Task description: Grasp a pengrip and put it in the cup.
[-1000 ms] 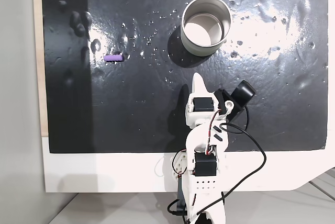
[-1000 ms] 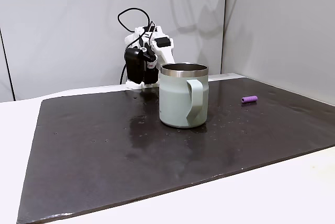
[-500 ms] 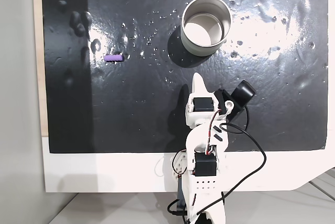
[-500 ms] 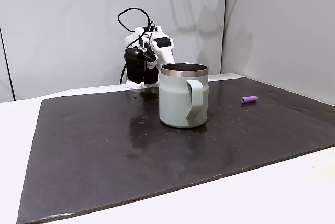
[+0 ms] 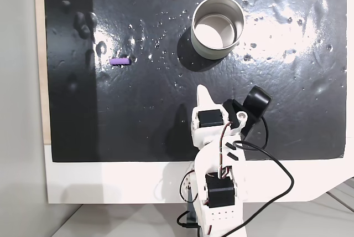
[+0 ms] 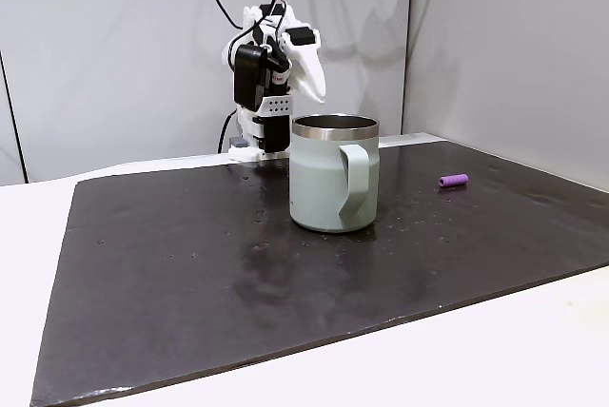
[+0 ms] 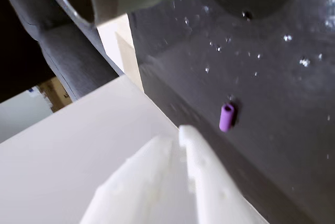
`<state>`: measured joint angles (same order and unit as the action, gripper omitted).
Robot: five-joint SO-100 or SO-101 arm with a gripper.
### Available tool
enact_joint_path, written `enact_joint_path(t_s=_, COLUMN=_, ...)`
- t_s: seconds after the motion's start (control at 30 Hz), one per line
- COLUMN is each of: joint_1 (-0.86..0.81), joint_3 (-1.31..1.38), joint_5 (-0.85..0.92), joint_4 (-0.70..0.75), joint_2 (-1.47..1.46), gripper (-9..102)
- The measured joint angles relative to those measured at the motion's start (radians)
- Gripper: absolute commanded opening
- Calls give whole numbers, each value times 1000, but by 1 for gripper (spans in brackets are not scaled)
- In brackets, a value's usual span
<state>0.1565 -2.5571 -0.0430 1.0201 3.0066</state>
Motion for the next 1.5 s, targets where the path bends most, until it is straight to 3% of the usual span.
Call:
enact_joint_path(t_s=0.63, joint_1=172, joint_3=1167, joint_5=-337, joint_4=419, joint_2=-1111, gripper=0)
enact_joint_path(t_s=1.07, joint_1=218, joint_3=1603, joint_5=-408, joint_4=433, joint_2=-1635, gripper=0)
enact_joint_path(t_s=1.5, joint_1=399, joint_3=1853, joint_5=-411, joint_4=439, joint_2=-1951, gripper=0)
